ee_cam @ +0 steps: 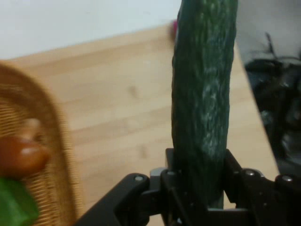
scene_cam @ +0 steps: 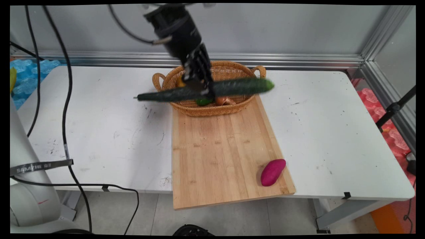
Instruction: Place the picked object on the cutting board
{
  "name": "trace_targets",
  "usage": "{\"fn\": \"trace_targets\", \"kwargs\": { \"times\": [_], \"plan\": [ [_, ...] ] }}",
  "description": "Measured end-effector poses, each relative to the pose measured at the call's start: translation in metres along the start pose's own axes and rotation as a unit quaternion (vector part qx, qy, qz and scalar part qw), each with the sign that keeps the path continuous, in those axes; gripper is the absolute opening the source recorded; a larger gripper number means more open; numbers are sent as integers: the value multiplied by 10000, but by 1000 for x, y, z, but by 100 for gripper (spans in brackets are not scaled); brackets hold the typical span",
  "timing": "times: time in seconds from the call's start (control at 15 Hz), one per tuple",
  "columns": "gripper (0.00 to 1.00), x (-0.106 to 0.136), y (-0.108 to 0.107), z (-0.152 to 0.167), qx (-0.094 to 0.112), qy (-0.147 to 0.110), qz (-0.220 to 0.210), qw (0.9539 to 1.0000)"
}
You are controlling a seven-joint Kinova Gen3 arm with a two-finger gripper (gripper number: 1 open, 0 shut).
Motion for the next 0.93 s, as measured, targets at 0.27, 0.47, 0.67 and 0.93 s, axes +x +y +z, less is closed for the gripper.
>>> {"fn": "trace_targets", "kwargs": {
  "times": [0.27, 0.47, 0.67, 0.93],
  "plan": [
    [0, -7, 27, 15, -289, -125, 458, 9985],
    [0, -13, 43, 30, -432, -220, 774, 9958],
    [0, -18, 53, 45, -508, -309, 1024, 9930],
    [0, -23, 66, 76, -613, -460, 1441, 9866]
  ]
}}
